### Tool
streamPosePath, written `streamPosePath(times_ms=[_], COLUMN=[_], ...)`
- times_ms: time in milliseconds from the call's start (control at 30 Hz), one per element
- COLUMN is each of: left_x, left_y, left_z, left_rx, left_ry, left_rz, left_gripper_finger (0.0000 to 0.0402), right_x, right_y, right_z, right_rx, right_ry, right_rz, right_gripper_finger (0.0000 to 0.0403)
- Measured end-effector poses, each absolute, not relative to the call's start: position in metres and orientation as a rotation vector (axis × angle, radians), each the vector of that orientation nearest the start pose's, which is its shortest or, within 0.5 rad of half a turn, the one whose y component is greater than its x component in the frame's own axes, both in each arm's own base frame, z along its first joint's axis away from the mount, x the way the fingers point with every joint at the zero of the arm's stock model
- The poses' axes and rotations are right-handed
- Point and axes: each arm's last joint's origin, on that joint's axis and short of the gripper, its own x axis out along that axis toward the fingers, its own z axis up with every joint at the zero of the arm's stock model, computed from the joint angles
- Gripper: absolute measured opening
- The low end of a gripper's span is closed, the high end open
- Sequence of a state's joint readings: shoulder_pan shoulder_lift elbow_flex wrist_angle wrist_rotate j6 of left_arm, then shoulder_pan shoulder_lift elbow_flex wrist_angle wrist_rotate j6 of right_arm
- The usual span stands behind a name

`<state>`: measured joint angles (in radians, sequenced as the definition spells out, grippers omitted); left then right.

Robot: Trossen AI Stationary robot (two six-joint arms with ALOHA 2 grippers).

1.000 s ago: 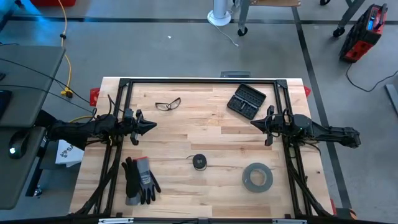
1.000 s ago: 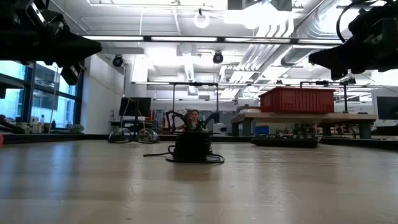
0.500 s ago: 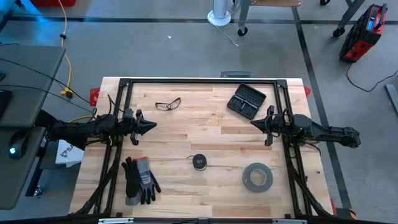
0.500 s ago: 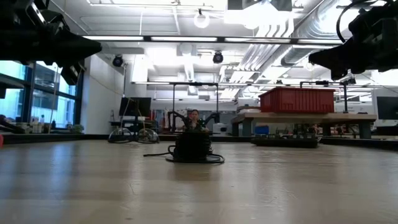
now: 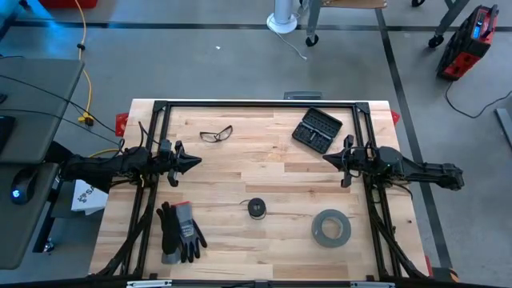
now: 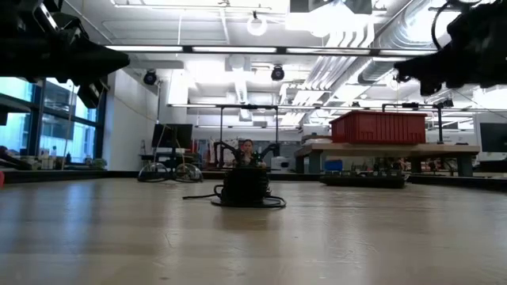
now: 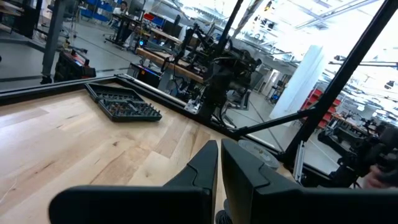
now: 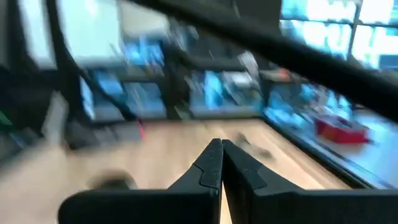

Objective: Coil cords
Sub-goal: Uncoil the black wire from the black spool

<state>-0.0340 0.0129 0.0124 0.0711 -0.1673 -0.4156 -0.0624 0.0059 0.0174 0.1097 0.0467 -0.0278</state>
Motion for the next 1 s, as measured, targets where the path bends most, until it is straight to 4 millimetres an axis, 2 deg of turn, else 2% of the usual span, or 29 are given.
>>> streamPosePath(times_ms=[100,200,267,300,367,433,467,567,667,767,867,1000], left_x=[0.097,0.097,0.097,0.097,0.097,0.097,0.097,0.097,0.097,0.097,0.097,0.097], left_y=[0.002,0.002,0.002,0.002,0.002,0.002,0.002,0.001,0.002,0.002,0.002,0.002], left_z=[0.174,0.174,0.174,0.173,0.173,0.174,0.173,0.174,0.173,0.173,0.173,0.173], left_rx=[-0.422,-0.422,-0.422,-0.422,-0.422,-0.422,-0.422,-0.422,-0.422,-0.422,-0.422,-0.422], left_ry=[-0.097,-0.097,-0.098,-0.096,-0.096,-0.096,-0.096,-0.097,-0.096,-0.095,-0.095,-0.094], left_rz=[0.117,0.117,0.117,0.118,0.117,0.117,0.118,0.116,0.117,0.117,0.118,0.118], left_gripper_finger=[0.0017,0.0017,0.0017,0.0017,0.0017,0.0017,0.0017,0.0017,0.0017,0.0017,0.0017,0.0017], right_x=[0.087,0.063,0.049,0.045,0.049,0.067,0.079,0.119,0.161,0.196,0.222,0.248], right_y=[-0.004,-0.005,-0.005,-0.005,-0.005,-0.005,-0.005,-0.005,-0.004,-0.004,-0.008,-0.014], right_z=[0.211,0.249,0.279,0.295,0.330,0.356,0.362,0.371,0.361,0.342,0.331,0.308], right_rx=[0.177,0.345,0.368,0.365,0.337,0.245,0.189,0.124,0.153,0.194,0.262,0.497], right_ry=[-0.459,-0.875,-1.005,-1.001,-0.854,-0.583,-0.431,-0.078,0.166,0.295,0.321,0.422], right_rz=[0.027,0.083,0.078,0.064,0.017,-0.014,-0.013,0.042,0.141,0.203,0.191,0.117], right_gripper_finger=[0.0002,0.0002,0.0002,0.0002,0.0002,0.0002,0.0002,0.0002,0.0002,0.0002,0.0002,0.0002])
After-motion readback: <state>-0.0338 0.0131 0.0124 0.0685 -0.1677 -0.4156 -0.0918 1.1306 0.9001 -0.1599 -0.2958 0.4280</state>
